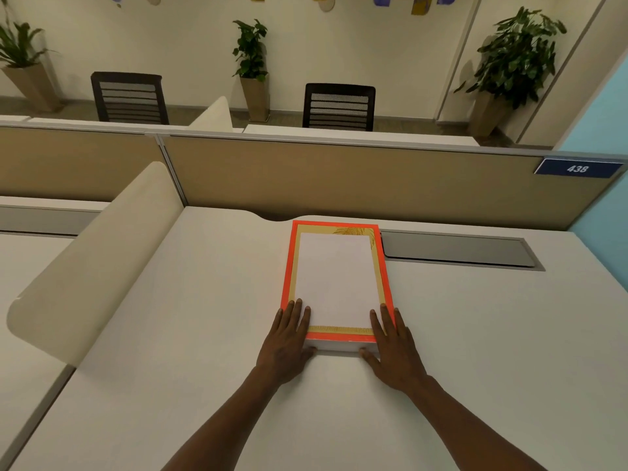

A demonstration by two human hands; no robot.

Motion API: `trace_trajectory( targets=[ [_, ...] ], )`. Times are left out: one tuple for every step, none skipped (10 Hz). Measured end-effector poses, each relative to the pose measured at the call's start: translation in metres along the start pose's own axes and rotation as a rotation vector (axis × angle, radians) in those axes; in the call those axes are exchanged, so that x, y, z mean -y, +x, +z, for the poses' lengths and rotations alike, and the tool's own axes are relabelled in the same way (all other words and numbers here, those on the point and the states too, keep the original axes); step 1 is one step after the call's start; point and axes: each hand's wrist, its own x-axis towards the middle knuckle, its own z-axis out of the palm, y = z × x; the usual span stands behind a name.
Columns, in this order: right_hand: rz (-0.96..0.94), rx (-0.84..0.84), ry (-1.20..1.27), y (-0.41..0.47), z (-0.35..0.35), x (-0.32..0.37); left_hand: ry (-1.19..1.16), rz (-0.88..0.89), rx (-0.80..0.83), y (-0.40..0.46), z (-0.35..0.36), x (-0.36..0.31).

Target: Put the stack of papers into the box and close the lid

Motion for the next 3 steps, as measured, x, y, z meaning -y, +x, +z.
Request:
trace_trajectory(
  targets=[
    [-0.009,-0.022,-0.003,-0.003,-0.003,0.001,0.032,0.016,0.023,-0.003,-0.004,0.002],
    [0.027,-0.082,0.132,0.009,-0.032,0.008,-0.087,0.010,0.001,0.003,-0.028,-0.001],
    [0.063,-0.168,0.197,0.026,-0.056,0.009,-0.146,-0.012,-0.017,0.013,-0.047,-0.003]
  ],
)
